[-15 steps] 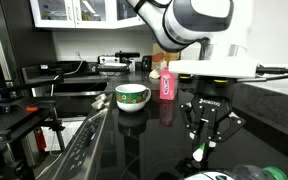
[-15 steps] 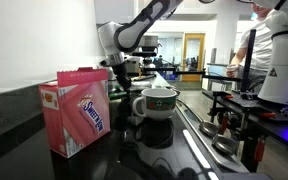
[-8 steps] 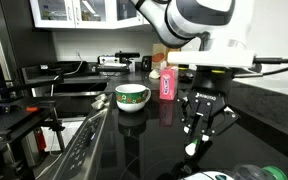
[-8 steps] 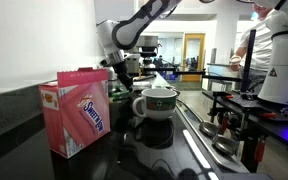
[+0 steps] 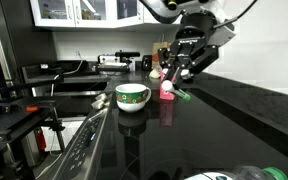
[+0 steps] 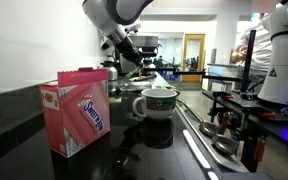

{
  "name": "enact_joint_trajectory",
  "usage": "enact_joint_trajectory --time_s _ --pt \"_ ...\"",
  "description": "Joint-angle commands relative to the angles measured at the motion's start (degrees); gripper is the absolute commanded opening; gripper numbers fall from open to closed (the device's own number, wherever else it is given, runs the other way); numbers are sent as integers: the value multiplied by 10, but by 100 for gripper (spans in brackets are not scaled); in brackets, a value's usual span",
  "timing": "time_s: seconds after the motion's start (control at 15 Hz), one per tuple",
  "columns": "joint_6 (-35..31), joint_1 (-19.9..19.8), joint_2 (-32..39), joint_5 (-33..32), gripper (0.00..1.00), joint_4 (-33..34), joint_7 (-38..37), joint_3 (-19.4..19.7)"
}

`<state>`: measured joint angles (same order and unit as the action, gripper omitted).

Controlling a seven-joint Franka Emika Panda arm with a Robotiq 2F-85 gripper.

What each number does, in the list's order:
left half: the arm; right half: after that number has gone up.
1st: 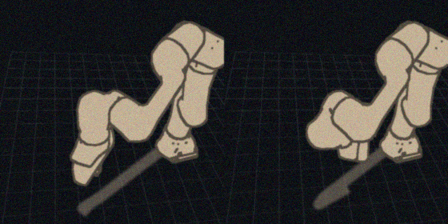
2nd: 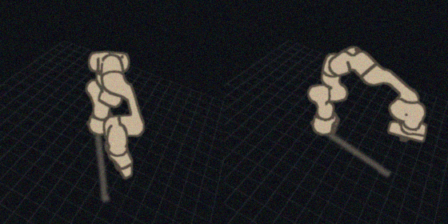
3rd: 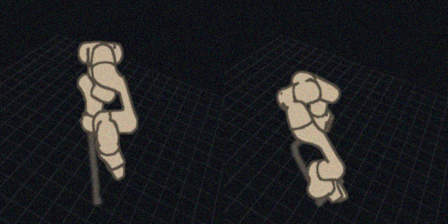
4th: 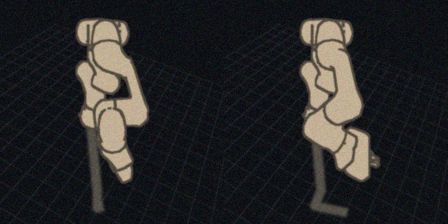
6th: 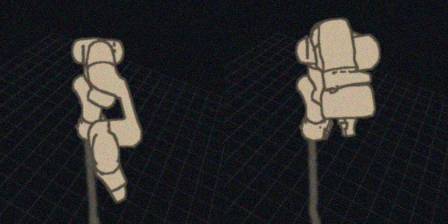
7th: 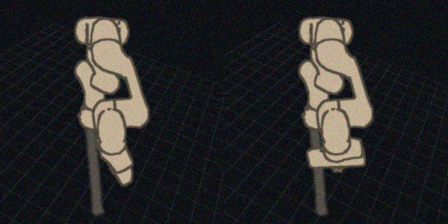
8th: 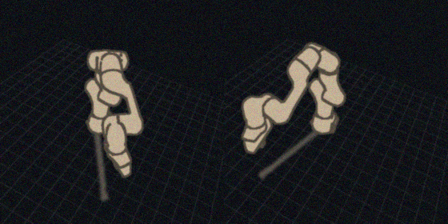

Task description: Put the marker in the white/green cup

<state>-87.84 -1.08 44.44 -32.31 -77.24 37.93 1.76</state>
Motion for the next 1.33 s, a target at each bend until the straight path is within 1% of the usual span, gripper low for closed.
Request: enact_joint_trajectory --time_s 0.0,0.13,0.4,0.67,0.8,0.93,1.0,1.27 --pt "77 35 -49 -61 5 -57 13 -5" --pt "100 50 -75 -85 5 -93 10 -21" --pt "124 74 -116 -110 5 -155 -7 -59" --pt "191 103 -140 -128 5 -194 -42 -87" --pt "212 114 -144 -133 5 -214 -62 -103" --pt "212 122 -143 -134 5 -232 -76 -119" --pt "205 123 -138 -133 5 -237 -69 -129" --pt "185 132 -110 -129 5 -238 -92 -148"
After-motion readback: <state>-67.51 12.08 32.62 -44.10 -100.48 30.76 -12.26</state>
